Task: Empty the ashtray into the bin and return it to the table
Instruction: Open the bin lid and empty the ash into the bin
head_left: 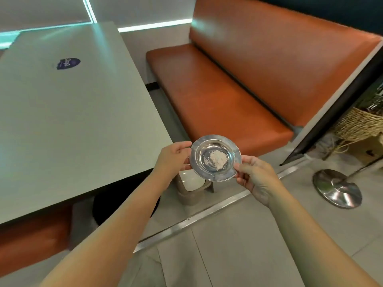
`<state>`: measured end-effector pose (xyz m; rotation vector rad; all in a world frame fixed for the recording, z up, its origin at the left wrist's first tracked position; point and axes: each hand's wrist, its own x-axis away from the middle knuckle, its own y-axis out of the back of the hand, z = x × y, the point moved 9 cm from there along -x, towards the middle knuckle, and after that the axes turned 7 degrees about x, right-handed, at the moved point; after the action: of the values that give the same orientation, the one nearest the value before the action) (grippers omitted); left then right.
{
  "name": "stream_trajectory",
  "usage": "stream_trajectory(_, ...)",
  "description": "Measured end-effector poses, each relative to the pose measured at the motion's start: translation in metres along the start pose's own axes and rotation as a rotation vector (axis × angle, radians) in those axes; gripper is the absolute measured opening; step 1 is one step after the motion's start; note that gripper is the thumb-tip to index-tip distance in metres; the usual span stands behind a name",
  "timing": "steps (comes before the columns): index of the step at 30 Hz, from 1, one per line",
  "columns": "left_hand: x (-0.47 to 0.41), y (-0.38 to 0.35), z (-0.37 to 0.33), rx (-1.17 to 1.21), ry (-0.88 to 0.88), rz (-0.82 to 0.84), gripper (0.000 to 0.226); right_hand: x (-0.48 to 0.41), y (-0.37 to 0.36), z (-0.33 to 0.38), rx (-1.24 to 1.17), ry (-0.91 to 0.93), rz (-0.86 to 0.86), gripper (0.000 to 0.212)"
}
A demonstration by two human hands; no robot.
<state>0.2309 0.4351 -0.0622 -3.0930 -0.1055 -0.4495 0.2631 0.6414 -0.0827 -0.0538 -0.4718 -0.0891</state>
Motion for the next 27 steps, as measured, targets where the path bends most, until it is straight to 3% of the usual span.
stream_trajectory(12,-0.065,-0.031,0.094,-0.178,0.053,-0.130,0.035,-0.097,0.042,-0.073,0.015,-0.105,-0.018,0.018)
stream_trajectory(19,-0.108,0.004,0.191,-0.560,0.180,-0.126,0.035,-0.161,0.049,-0.158,0.115,-0.226,-0.056,0.017)
stream_trajectory(27,-0.180,0.037,0.260,-0.744,0.316,-0.225,0.059,-0.241,0.016,-0.237,0.178,-0.344,-0.025,0.020)
